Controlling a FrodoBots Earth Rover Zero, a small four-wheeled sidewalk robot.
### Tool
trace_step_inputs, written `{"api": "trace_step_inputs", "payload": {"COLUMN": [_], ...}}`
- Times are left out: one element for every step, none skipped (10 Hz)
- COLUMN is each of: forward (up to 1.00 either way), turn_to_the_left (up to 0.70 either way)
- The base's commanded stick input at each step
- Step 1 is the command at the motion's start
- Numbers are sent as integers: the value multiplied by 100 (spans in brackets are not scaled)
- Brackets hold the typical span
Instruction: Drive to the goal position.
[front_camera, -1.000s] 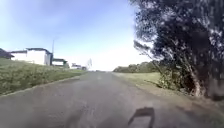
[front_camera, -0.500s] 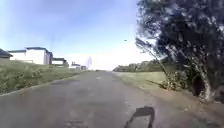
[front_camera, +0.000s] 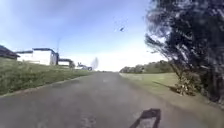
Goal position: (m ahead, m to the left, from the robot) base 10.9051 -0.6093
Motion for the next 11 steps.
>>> {"api": "trace_step_inputs", "payload": {"forward": [100, 100, 100, 100, 100, 100, 100, 100, 100, 100, 100], "turn_to_the_left": [0, 0, 0, 0, 0, 0, 0, 0, 0, 0, 0]}}
